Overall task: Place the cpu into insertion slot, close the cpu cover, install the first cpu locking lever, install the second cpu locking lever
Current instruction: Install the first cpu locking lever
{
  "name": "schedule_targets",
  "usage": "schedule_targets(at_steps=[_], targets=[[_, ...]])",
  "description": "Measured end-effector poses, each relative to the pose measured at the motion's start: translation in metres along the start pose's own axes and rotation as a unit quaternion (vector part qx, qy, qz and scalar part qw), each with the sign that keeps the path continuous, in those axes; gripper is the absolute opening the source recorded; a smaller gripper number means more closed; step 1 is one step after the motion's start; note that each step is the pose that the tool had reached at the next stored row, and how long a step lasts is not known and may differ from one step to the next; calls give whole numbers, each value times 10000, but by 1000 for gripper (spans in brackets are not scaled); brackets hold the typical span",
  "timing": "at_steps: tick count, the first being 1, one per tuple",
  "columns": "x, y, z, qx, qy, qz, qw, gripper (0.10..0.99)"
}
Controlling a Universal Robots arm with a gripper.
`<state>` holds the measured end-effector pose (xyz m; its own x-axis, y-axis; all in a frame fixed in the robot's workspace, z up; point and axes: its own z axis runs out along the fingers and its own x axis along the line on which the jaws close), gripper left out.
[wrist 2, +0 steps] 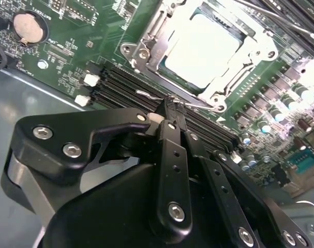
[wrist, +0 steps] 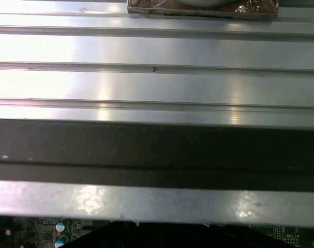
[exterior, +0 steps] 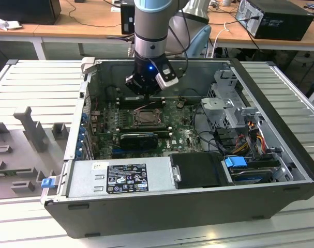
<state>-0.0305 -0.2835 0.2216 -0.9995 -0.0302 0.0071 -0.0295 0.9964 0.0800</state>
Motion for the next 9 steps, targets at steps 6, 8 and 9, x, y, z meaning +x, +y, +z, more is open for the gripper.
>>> schedule_targets(at_steps=[6, 8, 9], targets=[[-65, -1, 24, 0, 9, -117, 9999, 106], [-76, -2, 28, 1, 11, -136, 9999, 106], [-82, -2, 31, 0, 11, -144, 9999, 106]])
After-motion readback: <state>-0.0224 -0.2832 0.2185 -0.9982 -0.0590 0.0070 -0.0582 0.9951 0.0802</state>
